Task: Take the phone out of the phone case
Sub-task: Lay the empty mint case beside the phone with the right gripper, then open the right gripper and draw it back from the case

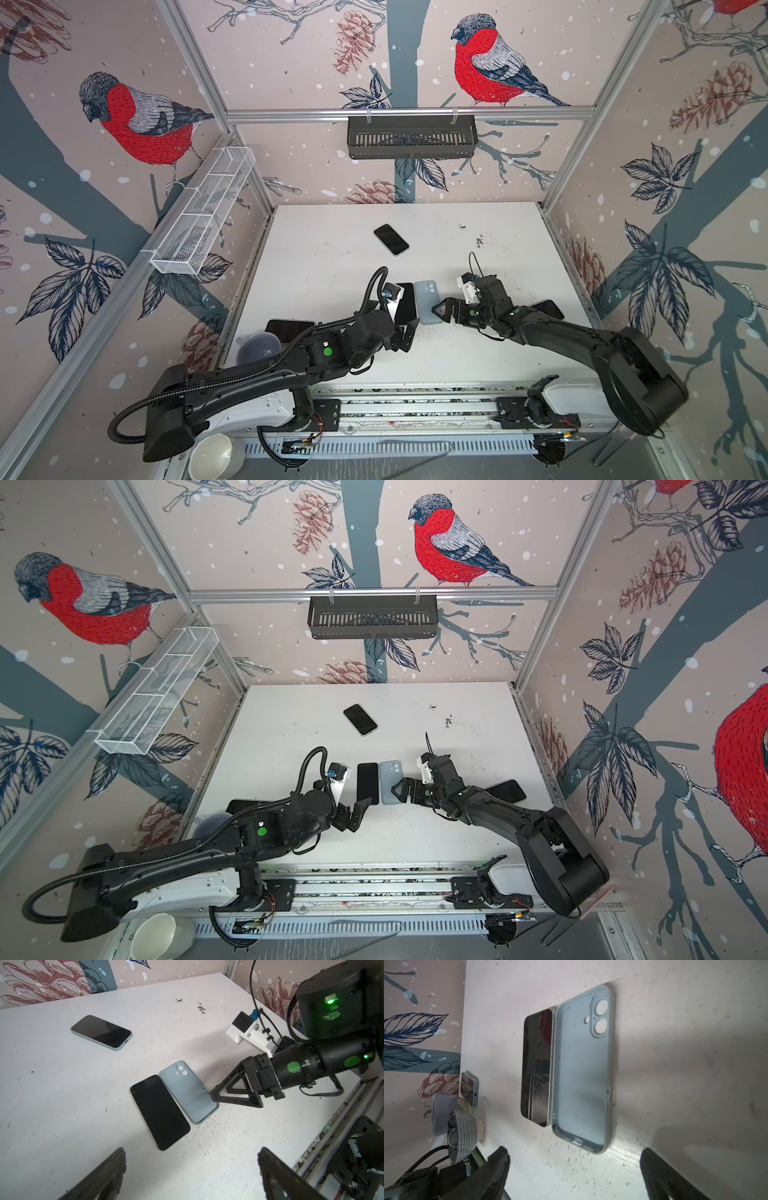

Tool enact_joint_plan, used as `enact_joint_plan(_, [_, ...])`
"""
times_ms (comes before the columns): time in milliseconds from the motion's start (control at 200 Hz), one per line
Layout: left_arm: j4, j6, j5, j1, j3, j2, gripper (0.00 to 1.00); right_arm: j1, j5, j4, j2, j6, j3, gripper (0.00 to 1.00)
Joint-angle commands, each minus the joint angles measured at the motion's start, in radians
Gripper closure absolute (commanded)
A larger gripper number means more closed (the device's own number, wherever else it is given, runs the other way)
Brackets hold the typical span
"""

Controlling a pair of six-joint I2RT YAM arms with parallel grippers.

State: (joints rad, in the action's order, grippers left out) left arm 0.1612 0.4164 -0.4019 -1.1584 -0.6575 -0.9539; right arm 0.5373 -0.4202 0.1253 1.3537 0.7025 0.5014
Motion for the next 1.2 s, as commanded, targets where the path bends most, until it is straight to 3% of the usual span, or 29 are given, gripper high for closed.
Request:
enact_joint_plan(0, [-0.026, 0.034, 0.014, 0.002, 0.02, 0.037, 0.02, 0.014, 0.006, 0.017, 0.04, -0.029, 0.02, 0.0])
enact_joint_plan(385, [-0.018, 0.053, 0.008, 0.002, 0.071, 0.093, 0.02, 0.061, -0.027, 0.108, 0.169, 0.007, 0.08, 0.0])
enact_joint_plan(685, [-0.053, 0.057, 0.015, 0.002, 0.113, 0.1, 0.02, 0.036, -0.004, 0.02, 0.07, -0.019, 0.078, 0.0])
enact_joint_plan(860, [-0.095, 0.048, 0.018, 0.002, 0.14, 0.105, 0.02, -0.042, 0.108, -0.152, -0.076, -0.072, 0.083, 0.0])
enact_joint_plan(1041, [-0.153, 0.029, 0.019, 0.004, 0.176, 0.109, 0.02, -0.181, 0.343, -0.41, -0.229, -0.127, 0.123, 0.0])
enact_joint_plan(1196, [-0.185, 0.023, 0.026, 0.014, 0.21, 0.116, 0.02, -0.284, 0.426, -0.482, -0.359, -0.139, 0.117, 0.0])
